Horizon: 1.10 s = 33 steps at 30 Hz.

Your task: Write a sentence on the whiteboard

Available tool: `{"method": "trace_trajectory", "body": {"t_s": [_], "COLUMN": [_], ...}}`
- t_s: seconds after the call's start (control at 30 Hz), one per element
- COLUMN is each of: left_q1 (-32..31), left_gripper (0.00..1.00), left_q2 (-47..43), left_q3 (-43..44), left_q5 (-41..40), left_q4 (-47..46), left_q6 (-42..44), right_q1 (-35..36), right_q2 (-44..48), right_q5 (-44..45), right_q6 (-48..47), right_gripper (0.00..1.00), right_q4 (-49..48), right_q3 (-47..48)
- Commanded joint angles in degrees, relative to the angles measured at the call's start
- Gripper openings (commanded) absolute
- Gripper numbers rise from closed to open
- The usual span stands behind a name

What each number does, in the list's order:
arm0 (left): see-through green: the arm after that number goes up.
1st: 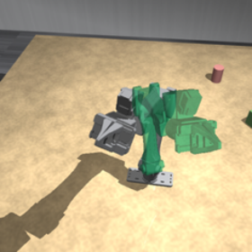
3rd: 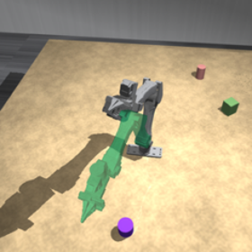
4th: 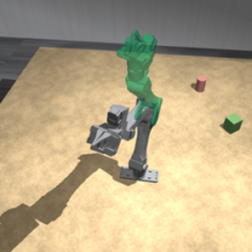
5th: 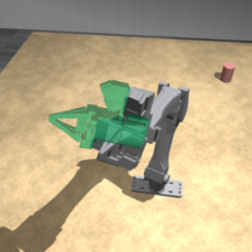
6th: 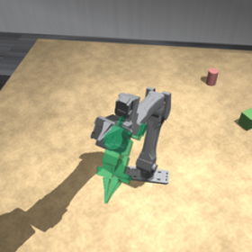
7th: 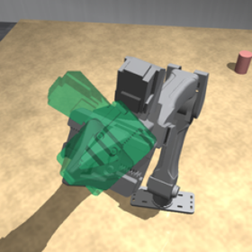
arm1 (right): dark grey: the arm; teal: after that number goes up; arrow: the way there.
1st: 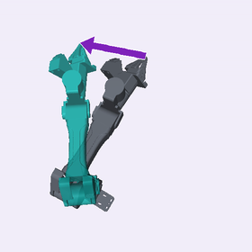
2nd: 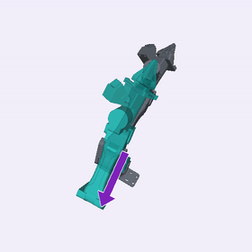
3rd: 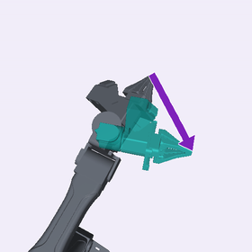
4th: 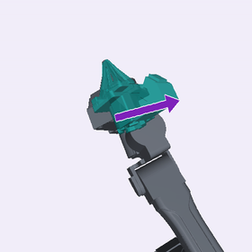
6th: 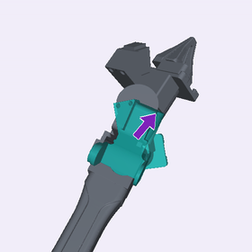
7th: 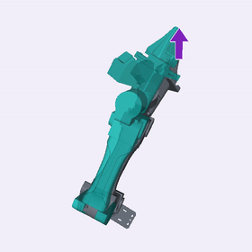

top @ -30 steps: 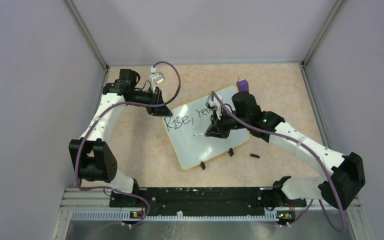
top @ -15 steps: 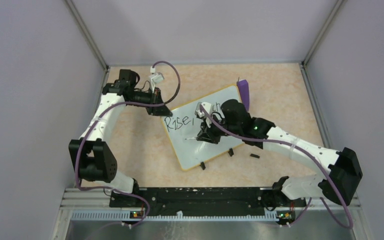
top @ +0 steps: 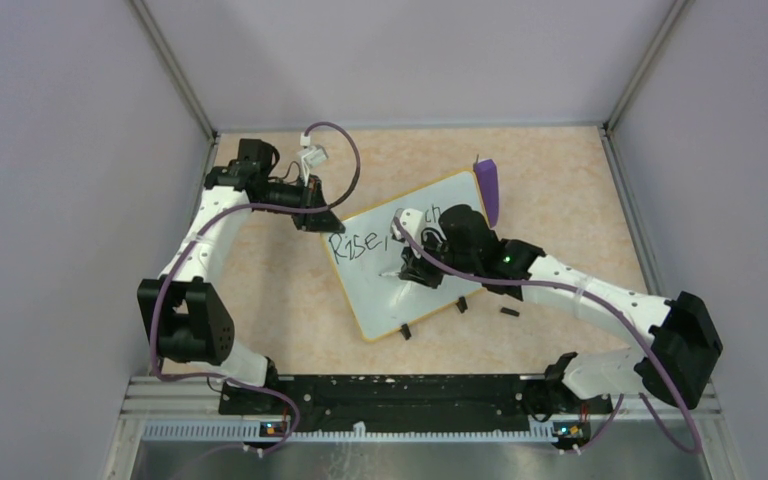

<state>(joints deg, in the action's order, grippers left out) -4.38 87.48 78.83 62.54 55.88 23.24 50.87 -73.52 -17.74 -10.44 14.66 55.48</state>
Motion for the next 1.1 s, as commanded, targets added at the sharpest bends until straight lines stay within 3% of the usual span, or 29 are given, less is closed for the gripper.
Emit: {"method": "trace_trajectory", "body": {"t_s": [0.0,0.43,1.07], "left_q1": [0.15,0.12,0.13], "left_gripper": [0.0,0.0,0.0], "left_q2": [-0.5,-0.56,0.3], "left_q3": [-0.43,-0.43,0.18], "left_q5": [-0.3,-0.34,-0.51], "left_q4": [-1.7,-1.68,-1.47], "left_q6": [0.96,1.17,1.63], "right_q1": [0.73,0.75,0.85], "right_q2": [1.45,-1.07,-3.74], "right_q5": [2.11,4.4,0.26], "right_q6": [-0.47,-0.72,-1.99], "right_gripper": [0.0,0.0,0.0], "right_q4": [-3.28,-4.02,-3.17], "right_q3": [0.11,2.52,2.74]}}
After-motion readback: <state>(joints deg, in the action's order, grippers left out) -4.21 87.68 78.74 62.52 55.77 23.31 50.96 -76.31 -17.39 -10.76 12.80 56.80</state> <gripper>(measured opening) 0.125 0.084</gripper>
